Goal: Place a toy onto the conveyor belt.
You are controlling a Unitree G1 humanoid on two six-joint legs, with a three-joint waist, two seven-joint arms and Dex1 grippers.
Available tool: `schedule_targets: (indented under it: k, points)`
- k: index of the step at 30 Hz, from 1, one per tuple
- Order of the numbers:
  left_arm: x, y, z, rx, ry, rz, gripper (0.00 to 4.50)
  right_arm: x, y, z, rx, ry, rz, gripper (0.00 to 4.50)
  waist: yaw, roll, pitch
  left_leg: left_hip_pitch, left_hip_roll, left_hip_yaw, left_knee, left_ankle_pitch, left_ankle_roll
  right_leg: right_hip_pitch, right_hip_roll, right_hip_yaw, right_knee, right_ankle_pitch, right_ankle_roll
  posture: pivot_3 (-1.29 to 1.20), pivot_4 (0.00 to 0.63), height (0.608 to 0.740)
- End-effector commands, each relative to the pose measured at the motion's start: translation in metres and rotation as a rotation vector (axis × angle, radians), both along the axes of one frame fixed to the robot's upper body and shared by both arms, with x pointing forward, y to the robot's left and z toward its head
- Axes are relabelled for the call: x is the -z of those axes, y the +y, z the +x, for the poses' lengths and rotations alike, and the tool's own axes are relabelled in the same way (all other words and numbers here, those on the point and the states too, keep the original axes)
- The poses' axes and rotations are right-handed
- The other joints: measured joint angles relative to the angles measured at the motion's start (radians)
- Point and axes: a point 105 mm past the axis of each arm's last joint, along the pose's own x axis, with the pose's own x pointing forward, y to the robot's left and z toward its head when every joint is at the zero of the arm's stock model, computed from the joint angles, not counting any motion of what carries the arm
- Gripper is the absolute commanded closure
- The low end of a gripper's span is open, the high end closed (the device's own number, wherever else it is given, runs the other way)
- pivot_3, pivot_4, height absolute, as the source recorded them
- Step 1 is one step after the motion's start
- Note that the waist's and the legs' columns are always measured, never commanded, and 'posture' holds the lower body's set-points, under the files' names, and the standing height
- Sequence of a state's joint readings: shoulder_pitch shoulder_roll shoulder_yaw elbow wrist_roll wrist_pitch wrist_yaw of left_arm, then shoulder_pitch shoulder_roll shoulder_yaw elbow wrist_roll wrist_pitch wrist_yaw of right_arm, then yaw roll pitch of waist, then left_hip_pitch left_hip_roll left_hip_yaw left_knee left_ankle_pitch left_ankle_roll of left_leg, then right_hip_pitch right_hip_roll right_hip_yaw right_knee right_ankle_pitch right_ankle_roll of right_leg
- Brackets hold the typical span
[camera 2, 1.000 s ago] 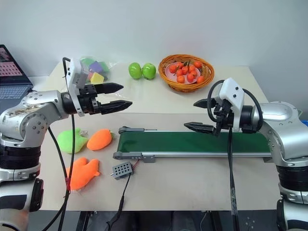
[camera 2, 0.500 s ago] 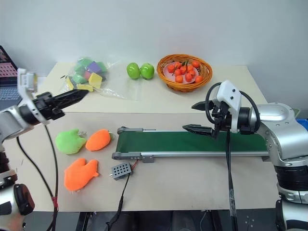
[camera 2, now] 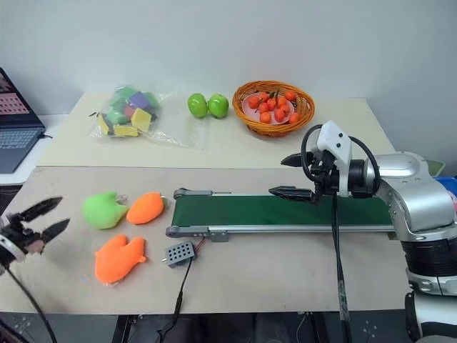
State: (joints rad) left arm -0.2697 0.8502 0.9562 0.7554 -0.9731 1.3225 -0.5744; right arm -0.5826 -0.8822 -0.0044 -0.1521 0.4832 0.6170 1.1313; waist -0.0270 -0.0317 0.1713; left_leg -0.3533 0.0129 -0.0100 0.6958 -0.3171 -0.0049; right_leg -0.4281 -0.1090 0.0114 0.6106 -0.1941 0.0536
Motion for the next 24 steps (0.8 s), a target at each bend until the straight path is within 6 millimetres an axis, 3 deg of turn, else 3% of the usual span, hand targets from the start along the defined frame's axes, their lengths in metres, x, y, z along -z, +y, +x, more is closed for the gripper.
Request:
schedule_targets:
  k: [1,6,24]
  points:
    - [0.011,0.002,0.003,-0.03,0.018,0.01,0.07,-0.015,0.003,-0.001,-0.021,-0.065,-0.008,0.0,0.005,0.0,0.0,0.0,0.0,0.0,0.0,0.0,0.0,0.0,0.0,0.0,0.0,0.0,0.0,0.0,0.15,0.738]
    - [0.031,-0.007,0.011,-0.035,0.051,-0.022,0.07,-0.018,0.003,0.0,-0.024,-0.07,-0.016,0.0,0.009,0.0,0.0,0.001,0.0,0.001,0.0,0.001,-0.001,0.0,0.0,0.0,0.0,0.0,0.0,0.0,0.15,0.738]
    - [0.041,-0.044,0.048,0.094,0.024,-0.013,0.07,-0.023,-0.004,-0.007,-0.003,-0.084,-0.05,0.0,0.013,0.0,-0.001,0.001,0.0,0.001,0.001,0.001,-0.001,0.001,0.0,0.0,0.001,0.0,0.0,0.0,0.15,0.738]
